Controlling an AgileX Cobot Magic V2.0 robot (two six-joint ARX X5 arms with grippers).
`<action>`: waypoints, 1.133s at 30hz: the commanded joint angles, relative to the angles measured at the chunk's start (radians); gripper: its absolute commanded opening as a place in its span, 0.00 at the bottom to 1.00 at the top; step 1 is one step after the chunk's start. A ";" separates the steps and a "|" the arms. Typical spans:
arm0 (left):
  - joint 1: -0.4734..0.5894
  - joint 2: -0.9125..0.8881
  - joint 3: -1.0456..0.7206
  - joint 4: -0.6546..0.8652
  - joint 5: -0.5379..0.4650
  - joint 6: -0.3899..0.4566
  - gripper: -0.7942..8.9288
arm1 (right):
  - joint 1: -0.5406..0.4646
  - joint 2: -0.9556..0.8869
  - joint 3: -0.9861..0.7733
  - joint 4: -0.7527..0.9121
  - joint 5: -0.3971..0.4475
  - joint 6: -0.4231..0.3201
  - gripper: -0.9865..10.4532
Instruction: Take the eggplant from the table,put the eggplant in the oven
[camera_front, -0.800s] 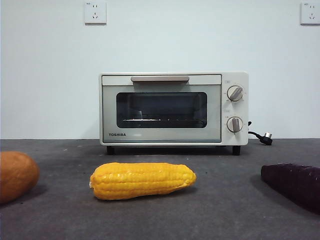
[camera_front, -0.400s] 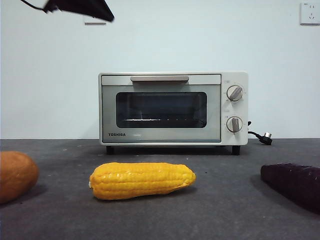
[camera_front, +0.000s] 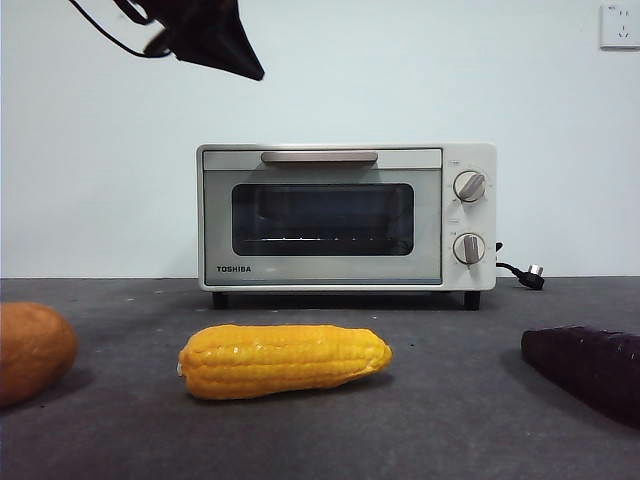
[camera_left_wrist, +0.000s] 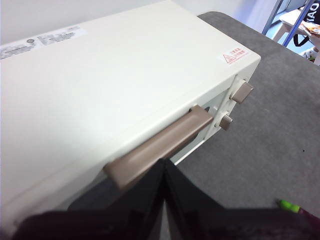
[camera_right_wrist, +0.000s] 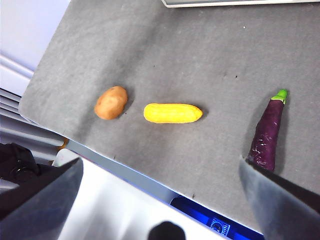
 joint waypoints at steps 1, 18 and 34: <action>-0.015 0.045 0.033 0.005 0.000 0.014 0.08 | 0.001 0.010 0.002 0.006 -0.003 -0.021 0.61; -0.072 0.176 0.071 0.074 -0.116 0.082 0.08 | 0.001 0.048 0.001 0.004 0.000 -0.034 0.61; -0.071 0.200 0.071 0.087 -0.131 0.108 0.08 | 0.001 0.048 0.001 -0.003 -0.001 -0.034 0.61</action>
